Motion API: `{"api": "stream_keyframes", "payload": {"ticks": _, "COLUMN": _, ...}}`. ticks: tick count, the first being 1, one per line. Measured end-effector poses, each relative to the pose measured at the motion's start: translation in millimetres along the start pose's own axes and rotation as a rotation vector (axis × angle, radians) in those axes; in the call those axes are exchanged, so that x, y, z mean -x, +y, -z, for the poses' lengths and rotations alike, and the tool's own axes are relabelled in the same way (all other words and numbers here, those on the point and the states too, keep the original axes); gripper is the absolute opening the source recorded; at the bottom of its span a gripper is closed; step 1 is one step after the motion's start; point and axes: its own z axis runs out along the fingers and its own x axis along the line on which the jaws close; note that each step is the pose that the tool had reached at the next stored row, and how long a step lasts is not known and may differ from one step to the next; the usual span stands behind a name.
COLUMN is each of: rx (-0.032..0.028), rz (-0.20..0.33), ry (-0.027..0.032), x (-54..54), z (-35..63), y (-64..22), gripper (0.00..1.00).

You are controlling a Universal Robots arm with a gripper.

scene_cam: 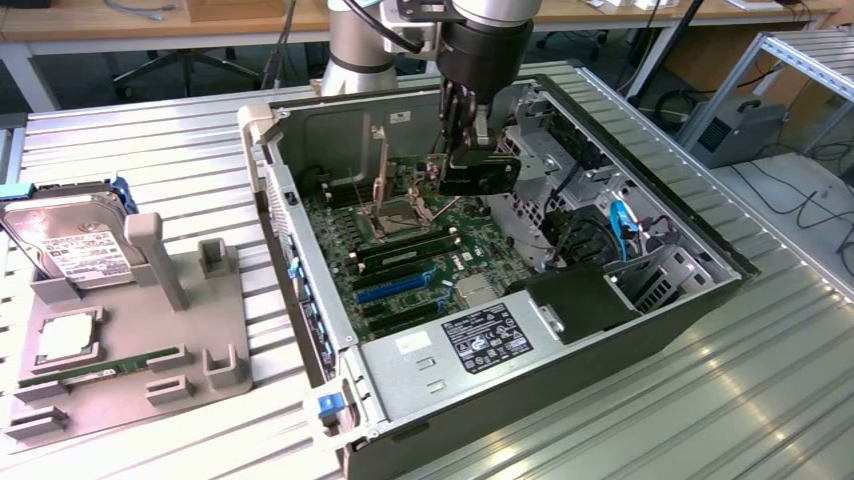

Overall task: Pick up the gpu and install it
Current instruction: 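Insert the gpu into the slot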

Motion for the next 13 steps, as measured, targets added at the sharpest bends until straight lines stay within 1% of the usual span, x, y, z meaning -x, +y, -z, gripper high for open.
{"api": "stream_keyframes", "payload": {"ticks": 13, "rx": 0.0006, "rz": 0.017, "ry": -0.0002, "x": 0.0, "z": -0.1, "y": 0.0, "gripper": 0.28}}
